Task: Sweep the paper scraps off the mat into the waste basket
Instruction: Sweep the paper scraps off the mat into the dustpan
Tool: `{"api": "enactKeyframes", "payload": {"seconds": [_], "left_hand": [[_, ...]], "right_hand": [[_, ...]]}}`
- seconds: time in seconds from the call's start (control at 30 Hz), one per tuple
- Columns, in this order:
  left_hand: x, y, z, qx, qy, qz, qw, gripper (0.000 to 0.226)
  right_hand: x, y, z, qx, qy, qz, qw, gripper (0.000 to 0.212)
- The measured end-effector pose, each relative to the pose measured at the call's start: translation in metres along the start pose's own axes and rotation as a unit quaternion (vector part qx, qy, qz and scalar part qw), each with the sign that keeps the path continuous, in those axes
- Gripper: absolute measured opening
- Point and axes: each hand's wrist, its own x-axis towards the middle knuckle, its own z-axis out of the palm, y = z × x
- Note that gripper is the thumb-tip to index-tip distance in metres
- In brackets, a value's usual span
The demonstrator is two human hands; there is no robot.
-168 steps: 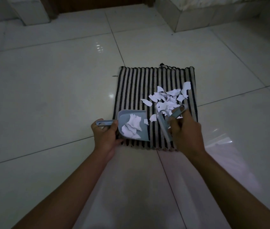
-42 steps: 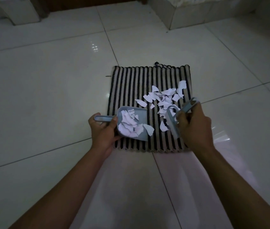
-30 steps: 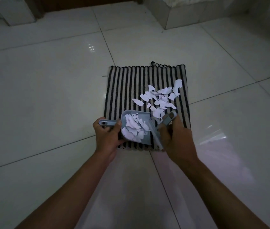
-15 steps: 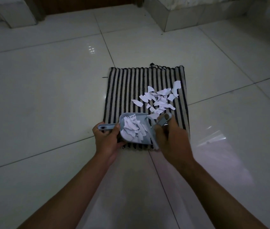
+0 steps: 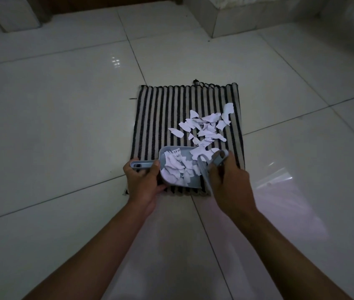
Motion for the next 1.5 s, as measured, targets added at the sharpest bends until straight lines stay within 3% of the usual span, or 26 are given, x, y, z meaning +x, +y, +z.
{"api": "enactKeyframes", "payload": {"seconds": [0.2,0.37,0.47,0.6,0.7,0.87,1.0,1.13,1.27,1.37,1.5], "left_hand": [[0.000,0.003,-0.009,-0.006,0.006,-0.001,1.000,0.051],[-0.001,0.001,-0.007,-0.020,0.010,-0.007,1.000,0.053],[0.003,0.005,-0.009,-0.009,0.010,0.002,1.000,0.049],[0.015,0.016,-0.010,-0.004,-0.009,0.015,1.000,0.050],[0.018,0.021,-0.003,-0.003,-0.033,0.012,0.999,0.050],[0.020,0.019,-0.003,0.003,-0.049,0.010,0.999,0.049],[0.015,0.014,-0.011,0.003,-0.041,0.008,0.999,0.045],[0.013,0.011,-0.009,0.002,-0.022,0.011,1.000,0.044],[0.011,0.011,-0.004,0.000,-0.020,0.012,1.000,0.046],[0.010,0.010,-0.003,0.001,-0.016,0.012,1.000,0.046],[0.011,0.010,-0.005,-0.001,-0.013,0.016,1.000,0.044]], "right_hand": [[0.001,0.005,-0.009,0.012,0.018,0.001,1.000,0.005],[-0.008,-0.009,0.011,0.013,-0.041,0.009,0.999,0.007],[0.003,-0.009,-0.001,0.036,0.003,0.000,0.999,0.007],[0.024,0.007,-0.021,0.000,0.042,0.051,0.998,0.012],[0.033,0.009,-0.018,-0.028,-0.004,0.052,0.998,0.025],[0.028,0.002,-0.004,-0.049,-0.076,-0.014,0.996,0.014],[0.027,0.007,-0.022,-0.002,-0.006,0.031,0.999,0.011],[0.031,0.020,-0.028,-0.033,0.056,0.062,0.996,0.018],[0.026,0.006,-0.013,-0.035,-0.007,0.050,0.998,0.020],[0.016,-0.003,-0.005,-0.030,-0.051,-0.009,0.998,0.017],[0.025,0.002,-0.016,-0.008,-0.026,0.015,1.000,0.020]]}}
